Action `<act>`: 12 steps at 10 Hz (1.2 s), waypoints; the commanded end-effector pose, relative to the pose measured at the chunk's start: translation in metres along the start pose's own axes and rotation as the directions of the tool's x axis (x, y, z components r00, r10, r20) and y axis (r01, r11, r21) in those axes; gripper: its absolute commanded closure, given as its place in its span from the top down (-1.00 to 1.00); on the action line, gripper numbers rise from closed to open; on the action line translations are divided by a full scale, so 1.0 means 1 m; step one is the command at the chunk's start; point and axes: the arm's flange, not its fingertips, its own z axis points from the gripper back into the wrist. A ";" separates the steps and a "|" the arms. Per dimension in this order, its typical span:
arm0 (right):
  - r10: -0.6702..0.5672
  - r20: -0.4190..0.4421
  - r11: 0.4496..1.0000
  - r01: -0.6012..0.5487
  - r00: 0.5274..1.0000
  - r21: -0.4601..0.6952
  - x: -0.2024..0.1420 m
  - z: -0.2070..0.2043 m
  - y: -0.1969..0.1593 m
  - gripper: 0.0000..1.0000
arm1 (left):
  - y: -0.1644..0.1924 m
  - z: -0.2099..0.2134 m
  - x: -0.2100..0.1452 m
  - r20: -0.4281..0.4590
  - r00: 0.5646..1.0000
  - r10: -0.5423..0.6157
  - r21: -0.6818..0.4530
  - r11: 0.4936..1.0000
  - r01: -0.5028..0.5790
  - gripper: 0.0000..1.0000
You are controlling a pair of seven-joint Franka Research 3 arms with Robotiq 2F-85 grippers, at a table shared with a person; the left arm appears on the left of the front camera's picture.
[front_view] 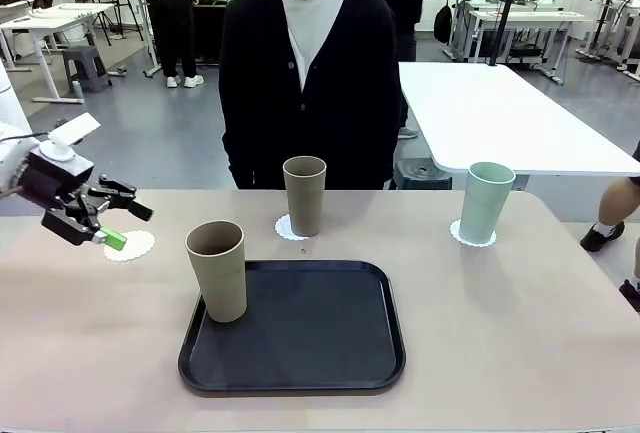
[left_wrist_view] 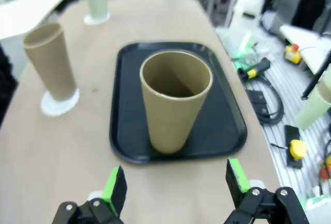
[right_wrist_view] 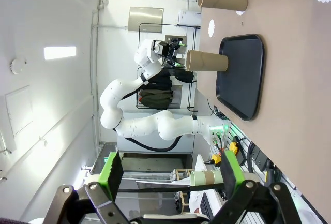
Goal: Place coasters on the table and set cups on them.
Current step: Take one Reusable plastic cup from the Flat Tray and place it on a coaster set by the human.
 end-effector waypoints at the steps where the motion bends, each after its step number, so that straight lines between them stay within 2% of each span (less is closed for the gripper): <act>1: 0.010 -0.006 1.000 -0.010 1.000 0.011 -0.001 0.000 0.001 1.00 | 0.015 -0.005 -0.020 0.117 0.991 -0.065 -0.013 0.998 0.067 1.00; 2: 0.010 -0.006 1.000 -0.010 1.000 0.011 -0.001 0.000 0.001 1.00 | 0.015 -0.013 -0.030 0.164 0.981 -0.102 0.007 0.995 0.102 1.00; 4: 0.010 -0.006 1.000 -0.010 1.000 0.011 -0.001 0.000 0.001 1.00 | 0.012 -0.033 -0.049 0.245 0.953 -0.177 0.123 0.981 0.151 1.00; 5: 0.010 -0.006 1.000 -0.010 1.000 0.011 -0.001 0.000 0.001 1.00 | 0.007 -0.039 -0.053 0.273 0.945 -0.180 0.127 0.980 0.150 1.00; 7: 0.010 -0.006 1.000 -0.010 1.000 0.011 -0.001 0.000 0.001 1.00 | -0.001 -0.057 -0.058 0.276 0.950 -0.143 0.065 0.989 0.130 1.00; 8: 0.010 -0.006 1.000 -0.010 1.000 0.011 -0.001 0.000 0.001 1.00 | -0.003 -0.064 -0.059 0.250 0.960 -0.126 0.034 0.992 0.121 1.00; 12: 0.010 -0.006 1.000 -0.010 1.000 0.011 -0.001 0.000 0.001 1.00 | -0.002 -0.087 -0.052 0.184 0.977 -0.110 0.032 0.994 0.106 1.00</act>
